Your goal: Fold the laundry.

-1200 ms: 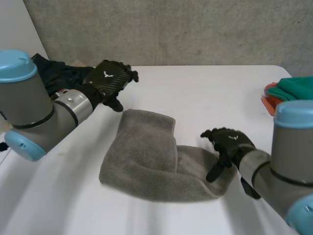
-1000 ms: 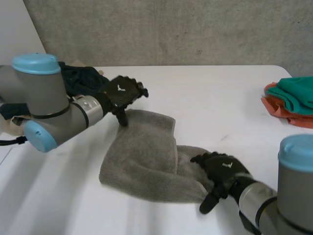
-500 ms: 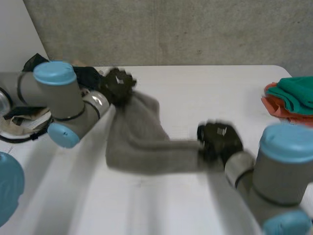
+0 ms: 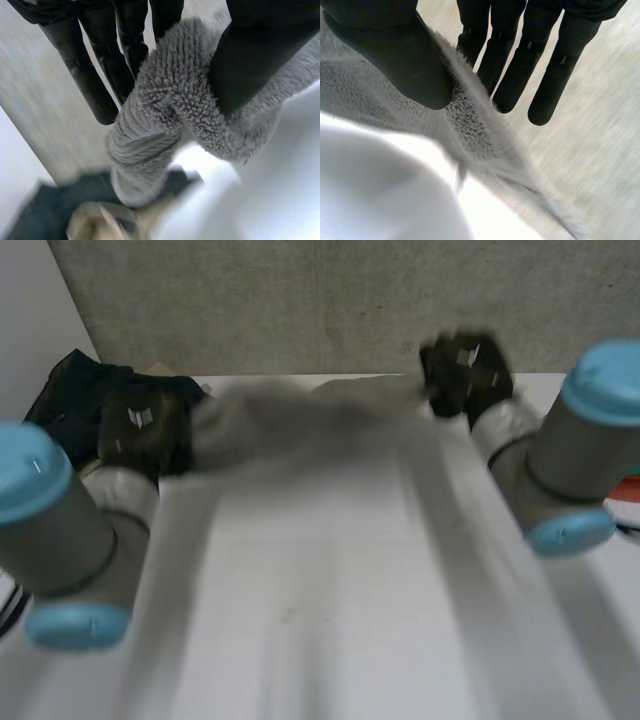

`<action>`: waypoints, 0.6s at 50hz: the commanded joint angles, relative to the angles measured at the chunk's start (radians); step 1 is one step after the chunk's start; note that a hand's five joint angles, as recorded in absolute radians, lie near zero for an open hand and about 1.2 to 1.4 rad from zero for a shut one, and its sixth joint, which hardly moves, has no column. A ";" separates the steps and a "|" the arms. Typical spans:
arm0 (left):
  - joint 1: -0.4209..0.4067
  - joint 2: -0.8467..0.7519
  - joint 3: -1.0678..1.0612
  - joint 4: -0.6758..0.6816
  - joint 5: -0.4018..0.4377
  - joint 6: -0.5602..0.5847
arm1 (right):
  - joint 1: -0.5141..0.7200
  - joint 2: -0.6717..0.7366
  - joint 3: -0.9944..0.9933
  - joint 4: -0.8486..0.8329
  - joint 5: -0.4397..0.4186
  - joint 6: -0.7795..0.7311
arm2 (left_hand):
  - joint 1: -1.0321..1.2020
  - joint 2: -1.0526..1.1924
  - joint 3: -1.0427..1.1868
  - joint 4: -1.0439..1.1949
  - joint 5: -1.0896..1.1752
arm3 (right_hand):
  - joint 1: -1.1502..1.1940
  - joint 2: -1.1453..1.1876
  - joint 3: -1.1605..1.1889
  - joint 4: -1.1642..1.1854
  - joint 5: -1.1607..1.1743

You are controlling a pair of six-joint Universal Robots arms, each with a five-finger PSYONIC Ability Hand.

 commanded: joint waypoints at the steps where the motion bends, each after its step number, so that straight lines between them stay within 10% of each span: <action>1: -0.009 -0.015 -0.150 -0.130 -0.057 0.022 | -0.001 0.113 0.150 0.070 0.006 -0.122 | -0.134 -0.135 -0.141 -0.141 -0.145 | 0.263 0.219 0.210 0.202 0.234; 9: -0.038 0.152 -0.084 -0.397 -0.016 0.056 | 0.002 0.059 0.207 0.091 -0.003 -0.153 | -0.742 -0.743 -0.749 -0.749 -0.753 | 0.263 0.219 0.210 0.202 0.234; 17: 0.055 0.060 0.154 -0.458 0.325 0.205 | 0.026 -0.002 0.301 0.082 -0.029 -0.180 | -0.651 -0.652 -0.659 -0.658 -0.663 | 0.263 0.219 0.210 0.202 0.234; 30: 0.048 -0.296 0.518 -0.770 0.484 0.344 | 0.003 -0.012 0.329 0.076 -0.031 -0.223 | -0.586 -0.587 -0.594 -0.593 -0.598 | 0.263 0.219 0.210 0.202 0.234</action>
